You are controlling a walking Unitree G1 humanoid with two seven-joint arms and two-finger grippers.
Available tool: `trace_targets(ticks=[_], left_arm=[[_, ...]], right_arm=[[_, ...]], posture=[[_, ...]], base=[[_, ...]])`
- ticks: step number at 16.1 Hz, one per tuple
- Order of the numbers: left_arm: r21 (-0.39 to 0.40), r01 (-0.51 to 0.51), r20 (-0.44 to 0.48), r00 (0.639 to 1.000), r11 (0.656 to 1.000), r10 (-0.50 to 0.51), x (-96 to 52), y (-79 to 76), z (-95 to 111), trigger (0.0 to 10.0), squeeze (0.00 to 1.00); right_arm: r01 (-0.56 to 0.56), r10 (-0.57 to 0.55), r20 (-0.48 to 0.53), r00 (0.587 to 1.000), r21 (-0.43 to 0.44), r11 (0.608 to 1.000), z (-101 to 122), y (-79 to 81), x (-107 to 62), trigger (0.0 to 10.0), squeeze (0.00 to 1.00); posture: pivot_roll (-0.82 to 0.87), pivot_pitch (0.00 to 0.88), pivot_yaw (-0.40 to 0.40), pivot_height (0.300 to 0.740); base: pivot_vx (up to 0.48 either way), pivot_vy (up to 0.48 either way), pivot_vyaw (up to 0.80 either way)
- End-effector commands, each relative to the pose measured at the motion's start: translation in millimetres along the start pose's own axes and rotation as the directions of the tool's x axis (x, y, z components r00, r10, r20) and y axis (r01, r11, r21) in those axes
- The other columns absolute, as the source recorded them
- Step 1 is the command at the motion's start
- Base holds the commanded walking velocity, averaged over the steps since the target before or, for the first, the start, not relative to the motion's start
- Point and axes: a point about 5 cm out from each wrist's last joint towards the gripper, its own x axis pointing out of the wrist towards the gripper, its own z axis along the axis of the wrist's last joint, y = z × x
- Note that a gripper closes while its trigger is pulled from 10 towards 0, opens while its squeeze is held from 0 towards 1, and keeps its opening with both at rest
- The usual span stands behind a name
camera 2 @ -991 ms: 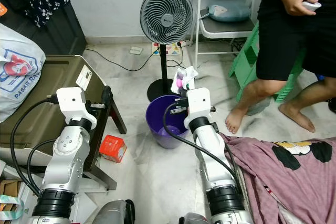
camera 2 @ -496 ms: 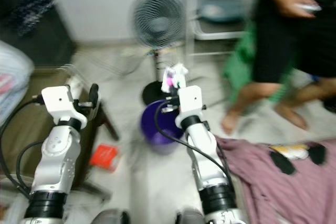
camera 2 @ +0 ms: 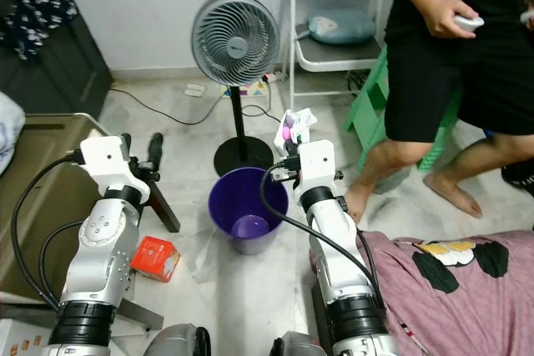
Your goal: Clean up the room
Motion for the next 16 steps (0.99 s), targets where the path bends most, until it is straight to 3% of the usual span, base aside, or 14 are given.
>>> trace_targets(ticks=[1,2,5,6,14,16], left_arm=[[0.005,-0.005,-0.005,1.000,1.000,0.005,-1.0,1.3,-1.0,0.0,0.00],[0.015,-0.014,-0.024,1.000,1.000,0.014,-0.5,2.1,-2.7,10.0,0.00],[-0.016,0.001,-0.028,1.000,1.000,-0.002,-0.1,1.1,-3.3,10.0,0.00],[-0.059,0.026,-0.017,0.999,0.998,-0.027,-1.0,-0.7,-2.3,10.0,1.00],[-0.048,0.016,-0.022,1.000,0.999,-0.017,-0.9,0.9,-3.0,10.0,1.00],[-0.047,0.018,-0.022,1.000,0.999,-0.019,-1.2,0.2,-3.0,10.0,1.00]], right_arm=[[-0.003,0.003,-0.001,1.000,0.004,1.000,0.5,1.8,1.0,10.0,0.00],[-0.004,0.004,-0.001,1.000,0.004,1.000,0.6,1.9,1.1,10.0,0.00],[-0.004,0.004,-0.001,1.000,0.004,1.000,0.6,2.2,1.6,10.0,0.00],[-0.003,0.003,-0.001,1.000,0.005,1.000,0.7,2.4,1.6,10.0,0.00],[-0.010,0.010,0.002,1.000,-0.003,1.000,0.7,3.5,1.5,10.0,0.00],[-0.011,0.011,0.003,1.000,-0.005,1.000,0.6,3.3,1.3,10.0,0.00]], posture=[[0.01,0.086,0.015,0.740],[0.01,0.088,0.015,0.740],[0.01,0.087,0.016,0.740],[0.01,0.087,0.018,0.740],[0.01,0.081,0.017,0.740],[0.01,0.078,0.016,0.740]], base=[[0.000,0.000,0.00],[0.000,0.000,0.00],[0.000,0.000,0.00],[0.000,0.000,0.00],[0.000,0.000,0.00],[0.000,0.000,0.49]])
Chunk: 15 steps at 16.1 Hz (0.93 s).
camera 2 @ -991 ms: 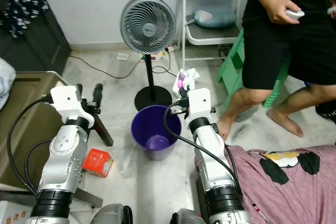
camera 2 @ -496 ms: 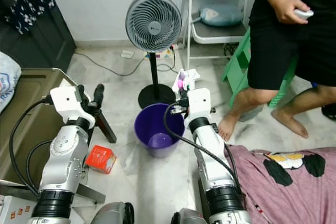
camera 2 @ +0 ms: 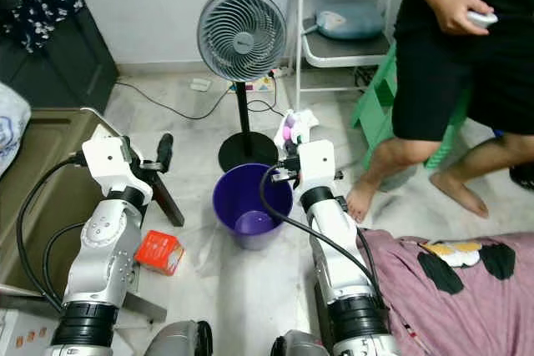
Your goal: Clean up the room
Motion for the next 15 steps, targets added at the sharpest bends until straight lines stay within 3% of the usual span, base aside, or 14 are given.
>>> trace_targets(ticks=[1,10,11,12,13,15], left_arm=[[0.005,-0.004,-0.008,1.000,1.000,0.004,-1.4,2.6,-1.1,10.0,1.00],[0.023,0.028,-0.001,1.000,0.999,-0.028,-1.8,-1.9,0.4,10.0,1.00],[0.024,0.031,0.000,1.000,0.999,-0.031,-1.6,-2.2,0.8,10.0,0.95],[0.025,0.034,0.001,0.999,0.999,-0.034,-1.5,-2.6,1.0,10.0,0.37],[0.023,0.040,0.003,0.999,0.999,-0.040,-1.5,-3.1,1.1,10.0,0.00],[0.020,0.047,0.006,0.999,0.999,-0.047,-1.3,-3.6,1.5,10.0,0.00]], right_arm=[[-0.011,0.011,0.004,1.000,0.000,1.000,0.8,3.5,1.2,10.0,0.00],[-0.003,0.003,0.000,1.000,0.000,1.000,0.2,3.5,1.2,10.0,0.00],[-0.003,0.003,0.001,1.000,0.000,1.000,0.3,3.5,1.5,10.0,0.00],[-0.002,0.002,0.001,1.000,0.000,1.000,0.4,3.5,1.5,10.0,0.00],[-0.001,0.001,0.001,1.000,0.000,1.000,0.4,3.4,1.6,10.0,0.00],[0.000,0.000,0.002,1.000,0.000,1.000,0.6,3.4,1.9,10.0,0.00]], posture=[[0.01,0.078,0.016,0.740],[0.01,0.081,0.018,0.740],[0.01,0.084,0.018,0.740],[0.01,0.084,0.018,0.740],[0.01,0.085,0.018,0.740],[0.01,0.087,0.018,0.740]], base=[[0.000,0.000,0.53],[0.036,0.000,0.00],[0.356,0.000,0.00],[0.368,0.000,0.00],[0.420,0.000,0.00],[0.450,0.000,0.00]])
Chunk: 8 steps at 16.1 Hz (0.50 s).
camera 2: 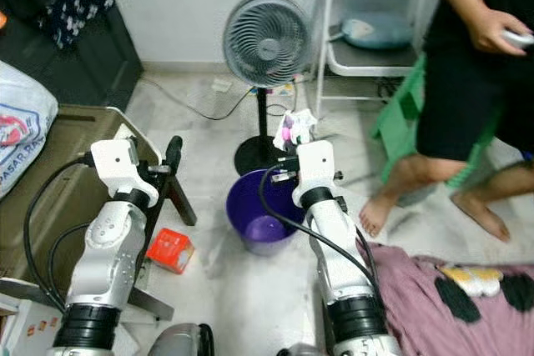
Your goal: Clean up the room
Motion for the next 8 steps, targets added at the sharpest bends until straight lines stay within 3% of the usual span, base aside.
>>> trace_targets(ticks=[1,4,8], left_arm=[[0.008,0.003,0.012,1.000,1.000,-0.003,-0.1,1.0,2.9,10.0,0.00],[0.014,-0.005,0.010,1.000,1.000,0.005,0.2,1.6,3.1,10.0,0.00],[0.035,-0.037,-0.005,0.999,0.999,0.037,0.3,4.3,1.2,10.0,0.00]], right_arm=[[0.000,0.000,-0.004,1.000,0.004,1.000,-0.8,0.2,0.6,10.0,0.00],[0.001,-0.001,-0.005,1.000,0.005,1.000,-0.7,-0.2,1.1,10.0,0.00],[0.005,-0.005,-0.004,1.000,0.009,1.000,-0.8,-0.2,1.1,10.0,0.00]], posture=[[0.01,0.087,0.018,0.740],[0.01,0.089,0.018,0.740],[0.01,0.090,0.018,0.740]], base=[[0.461,0.000,0.00],[0.423,0.000,0.00],[0.000,0.000,0.00]])
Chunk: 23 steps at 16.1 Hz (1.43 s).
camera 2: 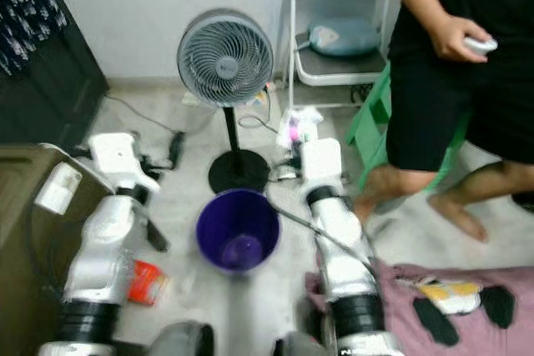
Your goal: Clean up the room
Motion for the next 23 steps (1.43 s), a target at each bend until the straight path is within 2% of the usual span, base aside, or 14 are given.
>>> trace_targets(ticks=[1,4,5,6,13,15,17,21,23], left_arm=[[0.008,-0.014,-0.017,1.000,1.000,0.014,-2.1,2.6,-3.1,10.0,0.00],[0.014,-0.024,-0.019,1.000,1.000,0.024,-2.1,3.0,-3.3,10.0,0.00],[0.020,-0.033,-0.023,0.999,0.999,0.034,-2.0,4.0,-3.8,10.0,0.00],[0.022,-0.035,-0.023,0.999,0.999,0.036,-1.9,4.4,-3.5,10.0,0.00],[0.048,-0.013,-0.013,1.000,0.999,0.013,0.1,3.2,-0.8,10.0,0.00],[0.089,0.010,0.013,1.000,0.996,-0.012,2.0,2.6,5.5,10.0,0.00],[0.120,0.006,0.014,1.000,0.993,-0.008,1.8,9.4,8.8,10.0,0.00],[0.122,-0.010,0.016,1.000,0.992,0.008,2.1,10.9,7.7,10.0,0.00],[0.109,-0.005,0.019,1.000,0.994,0.003,8.7,2.1,5.6,10.0,0.00]], right_arm=[[-0.011,0.011,-0.002,1.000,0.002,1.000,0.0,1.6,-0.4,10.0,0.00],[-0.004,0.004,0.000,1.000,0.018,1.000,-0.2,0.3,-0.4,10.0,0.00],[-0.011,0.011,0.006,1.000,0.000,1.000,0.5,1.3,-0.3,10.0,0.00],[-0.017,0.017,0.010,1.000,-0.021,1.000,1.6,2.5,-0.1,10.0,0.00],[0.021,-0.022,-0.002,1.000,-0.020,1.000,0.9,0.2,2.5,10.0,0.00],[0.025,-0.025,0.004,1.000,-0.022,0.999,2.9,0.6,5.5,10.0,0.00],[0.035,-0.035,0.007,0.999,-0.031,0.999,4.3,0.7,9.0,10.0,0.00],[0.058,-0.058,-0.001,0.998,-0.048,0.997,4.0,-3.6,13.3,10.0,0.00],[0.080,-0.080,-0.002,0.997,-0.045,0.996,8.0,-10.3,22.5,10.0,0.00]], posture=[[0.01,0.090,0.018,0.740],[0.01,0.091,0.018,0.740],[0.01,0.091,0.018,0.740],[0.01,0.093,0.019,0.740],[0.02,0.102,0.023,0.740],[0.02,0.114,0.024,0.740],[0.03,0.124,0.027,0.740],[0.03,0.115,0.017,0.740],[0.01,0.084,0.005,0.740]], base=[[0.000,0.000,0.00],[0.000,0.000,0.00],[0.000,0.000,0.00],[0.000,0.000,0.80],[0.000,0.000,0.75],[0.000,0.000,0.00],[0.000,0.000,0.00],[0.000,0.000,0.00],[0.000,0.000,0.00]])
